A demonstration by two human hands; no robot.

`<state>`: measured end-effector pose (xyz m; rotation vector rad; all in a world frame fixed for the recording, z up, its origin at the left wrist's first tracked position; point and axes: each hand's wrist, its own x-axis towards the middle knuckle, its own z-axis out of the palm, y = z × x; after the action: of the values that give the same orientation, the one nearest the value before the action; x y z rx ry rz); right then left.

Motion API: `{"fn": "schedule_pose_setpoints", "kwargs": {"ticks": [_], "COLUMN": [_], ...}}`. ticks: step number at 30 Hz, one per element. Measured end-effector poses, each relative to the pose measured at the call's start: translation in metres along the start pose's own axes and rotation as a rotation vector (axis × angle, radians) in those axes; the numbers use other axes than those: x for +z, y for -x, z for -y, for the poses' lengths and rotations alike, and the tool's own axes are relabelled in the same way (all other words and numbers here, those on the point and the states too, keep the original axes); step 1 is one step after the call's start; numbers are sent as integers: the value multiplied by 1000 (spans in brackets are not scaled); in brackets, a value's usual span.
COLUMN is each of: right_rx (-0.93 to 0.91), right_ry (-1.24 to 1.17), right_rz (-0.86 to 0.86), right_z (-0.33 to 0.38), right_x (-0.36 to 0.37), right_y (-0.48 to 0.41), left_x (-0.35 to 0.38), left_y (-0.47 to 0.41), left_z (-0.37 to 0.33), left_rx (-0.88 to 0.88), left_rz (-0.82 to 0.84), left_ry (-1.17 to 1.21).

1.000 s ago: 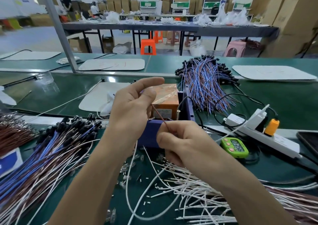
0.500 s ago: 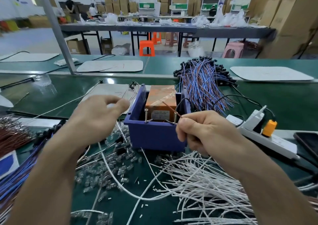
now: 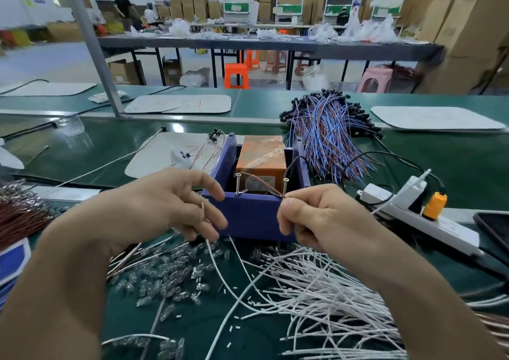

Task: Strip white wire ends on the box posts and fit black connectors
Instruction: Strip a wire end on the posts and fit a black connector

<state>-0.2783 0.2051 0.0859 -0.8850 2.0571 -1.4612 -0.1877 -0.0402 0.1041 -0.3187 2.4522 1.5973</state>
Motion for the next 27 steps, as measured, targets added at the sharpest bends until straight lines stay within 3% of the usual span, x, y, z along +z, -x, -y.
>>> {"fn": "schedule_pose_setpoints", "kwargs": {"ticks": [5, 8, 14, 20, 27], "right_rx": [-65, -135, -177, -116, -70], "right_ry": [-36, -74, -97, 85, 73], "right_rz": [-15, -114, -202, -308, -334], "right_z": [-2, -4, -6, -13, -13], "right_x": [9, 16, 22, 21, 12], "right_y": [-1, -3, -4, -6, -7], "left_x": [11, 22, 40, 45, 36], "left_y": [6, 3, -6, -12, -11], "left_z": [-16, -22, -26, -24, -20], "left_rx": [173, 196, 171, 163, 131], "left_rz": [0, -59, -56, -92, -4], "left_ry": [94, 13, -49, -88, -109]}}
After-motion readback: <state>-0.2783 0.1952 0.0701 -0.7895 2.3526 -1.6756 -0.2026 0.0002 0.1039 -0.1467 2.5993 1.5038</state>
